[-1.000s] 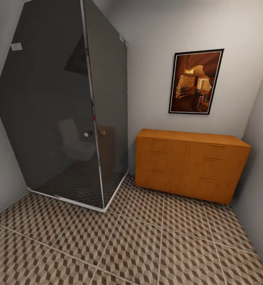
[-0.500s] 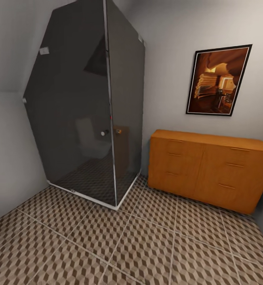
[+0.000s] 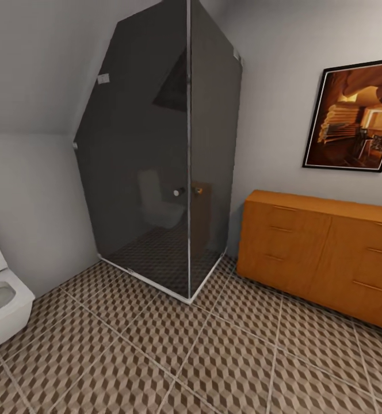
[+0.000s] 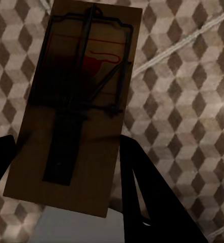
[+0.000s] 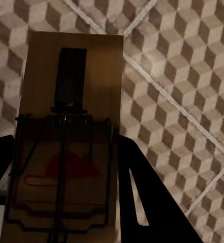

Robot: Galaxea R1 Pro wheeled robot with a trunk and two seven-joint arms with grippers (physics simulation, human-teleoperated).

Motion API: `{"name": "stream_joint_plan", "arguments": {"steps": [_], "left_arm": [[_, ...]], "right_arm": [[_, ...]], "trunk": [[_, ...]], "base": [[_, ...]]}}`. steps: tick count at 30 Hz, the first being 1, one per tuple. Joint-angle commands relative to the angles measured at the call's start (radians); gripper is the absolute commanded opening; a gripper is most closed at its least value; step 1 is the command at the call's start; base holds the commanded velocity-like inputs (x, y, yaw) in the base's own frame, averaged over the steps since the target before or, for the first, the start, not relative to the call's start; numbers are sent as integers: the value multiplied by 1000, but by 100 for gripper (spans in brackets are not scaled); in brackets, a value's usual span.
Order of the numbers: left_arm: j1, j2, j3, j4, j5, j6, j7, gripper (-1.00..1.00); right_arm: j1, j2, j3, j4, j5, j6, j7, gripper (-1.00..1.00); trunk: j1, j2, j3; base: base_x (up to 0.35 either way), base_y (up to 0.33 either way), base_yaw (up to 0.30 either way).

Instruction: Take the four mousetraps from the cabinet in the bathroom and place them on the bathroom floor. Make sure all four end up on the same floor surface, and ensure that at least two of them are either under or directly next to the same bathroom sink.

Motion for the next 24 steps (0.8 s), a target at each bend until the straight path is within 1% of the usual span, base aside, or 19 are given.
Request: {"name": "stream_joint_plan", "arguments": {"steps": [1,24], "left_arm": [[-1,0,8,0,-7,4,5,-100],[-1,0,8,0,-7,4,7,-100]], "right_arm": [[-1,0,-3,2,5,1,-2,-100],[-1,-1,-3,2,5,1,-2,-100]], "trunk": [[0,-1,-1],[0,-1,-1]], "base": [[0,0,285],[0,0,285]]}}
